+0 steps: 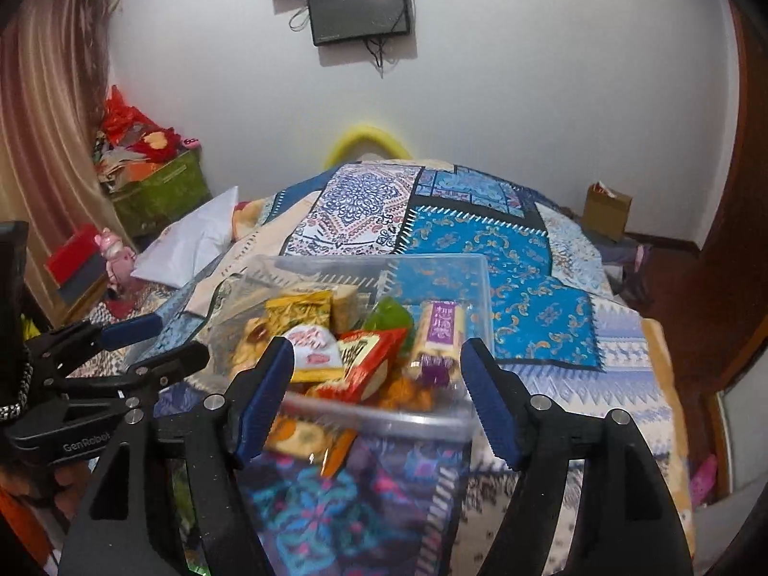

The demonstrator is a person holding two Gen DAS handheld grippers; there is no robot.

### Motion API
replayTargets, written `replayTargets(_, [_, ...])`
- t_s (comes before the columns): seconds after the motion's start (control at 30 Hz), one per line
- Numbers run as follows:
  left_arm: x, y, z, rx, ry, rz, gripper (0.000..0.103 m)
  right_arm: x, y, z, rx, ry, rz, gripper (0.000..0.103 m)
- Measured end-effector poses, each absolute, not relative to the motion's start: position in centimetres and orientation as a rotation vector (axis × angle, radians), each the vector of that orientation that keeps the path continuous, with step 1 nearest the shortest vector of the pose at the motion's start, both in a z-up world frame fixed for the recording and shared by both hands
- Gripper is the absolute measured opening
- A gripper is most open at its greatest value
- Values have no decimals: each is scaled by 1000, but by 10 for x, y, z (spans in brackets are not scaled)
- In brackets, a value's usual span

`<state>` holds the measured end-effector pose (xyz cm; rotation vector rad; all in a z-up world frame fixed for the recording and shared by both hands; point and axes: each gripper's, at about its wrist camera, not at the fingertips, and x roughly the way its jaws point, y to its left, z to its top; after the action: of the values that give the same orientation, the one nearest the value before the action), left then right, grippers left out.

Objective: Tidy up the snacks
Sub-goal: 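Grasp the gold-striped cookie tube with the left gripper while the right grasps the green-tied cookie bag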

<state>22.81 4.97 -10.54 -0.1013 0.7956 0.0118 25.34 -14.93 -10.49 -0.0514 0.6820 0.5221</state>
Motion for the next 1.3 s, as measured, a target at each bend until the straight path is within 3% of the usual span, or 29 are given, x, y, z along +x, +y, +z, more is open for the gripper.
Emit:
replayTargets(0.57, [125, 61, -149, -135, 941, 34, 65, 159, -141, -143, -64, 744, 544, 76])
replayTargets(1.1, [82, 35, -172, -138, 1002, -43, 65, 121, -144, -219, 3, 993, 628, 76])
replayTargets(1.17, [82, 29, -175, -138, 1011, -56, 65, 123, -147, -222, 29, 1009, 654, 70])
replayTargets(1.3, [80, 17, -182, -133, 1034, -76, 65, 121, -149, -224, 68, 1021, 721, 46])
